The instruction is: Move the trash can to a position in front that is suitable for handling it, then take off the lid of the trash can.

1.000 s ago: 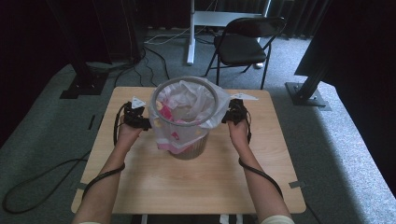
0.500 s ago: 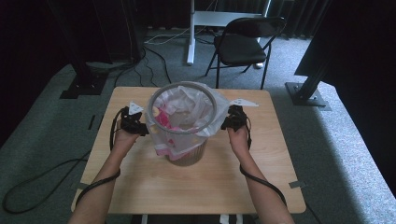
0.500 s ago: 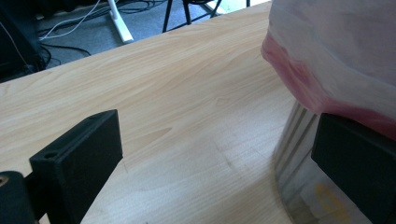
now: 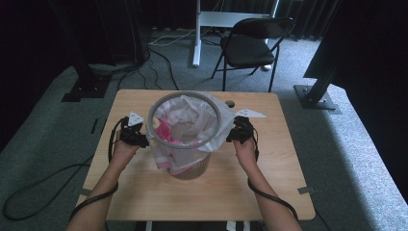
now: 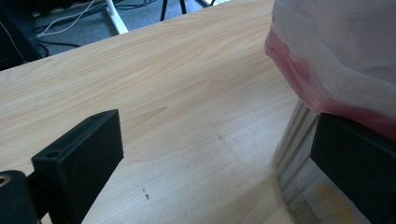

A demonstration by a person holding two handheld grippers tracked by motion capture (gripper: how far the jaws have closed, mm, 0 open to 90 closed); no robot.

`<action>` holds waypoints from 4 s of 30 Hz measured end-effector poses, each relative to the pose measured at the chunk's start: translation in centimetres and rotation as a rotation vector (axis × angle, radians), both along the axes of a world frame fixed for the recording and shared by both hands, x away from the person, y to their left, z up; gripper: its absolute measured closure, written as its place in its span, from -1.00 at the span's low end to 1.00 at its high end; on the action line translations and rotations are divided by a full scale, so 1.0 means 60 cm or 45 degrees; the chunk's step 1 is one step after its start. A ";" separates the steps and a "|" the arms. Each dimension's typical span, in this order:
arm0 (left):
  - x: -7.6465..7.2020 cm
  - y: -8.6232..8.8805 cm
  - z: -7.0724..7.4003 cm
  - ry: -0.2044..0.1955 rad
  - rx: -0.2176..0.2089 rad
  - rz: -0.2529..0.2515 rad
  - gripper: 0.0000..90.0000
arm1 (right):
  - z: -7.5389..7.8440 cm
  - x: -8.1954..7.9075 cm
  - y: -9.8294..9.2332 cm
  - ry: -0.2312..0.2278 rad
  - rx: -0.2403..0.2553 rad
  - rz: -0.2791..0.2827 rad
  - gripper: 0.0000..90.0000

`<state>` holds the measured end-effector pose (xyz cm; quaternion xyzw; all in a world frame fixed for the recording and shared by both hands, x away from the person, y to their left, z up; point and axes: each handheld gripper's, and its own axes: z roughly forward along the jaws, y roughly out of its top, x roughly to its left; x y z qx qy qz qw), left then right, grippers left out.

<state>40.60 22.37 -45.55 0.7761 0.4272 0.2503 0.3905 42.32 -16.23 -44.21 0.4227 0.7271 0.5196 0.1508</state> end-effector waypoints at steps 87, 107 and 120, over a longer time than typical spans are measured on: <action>-0.161 0.044 -0.080 0.134 0.030 -0.109 -0.95 | -0.056 -0.168 -0.093 0.063 -0.022 0.098 -0.71; -0.220 0.081 -0.125 0.126 -0.066 -0.094 -0.95 | -0.065 -0.219 -0.258 0.095 -0.002 0.009 -0.72; -0.220 0.086 -0.139 0.158 -0.092 -0.118 -0.95 | 0.053 -0.230 -0.238 -0.086 0.069 0.056 -0.76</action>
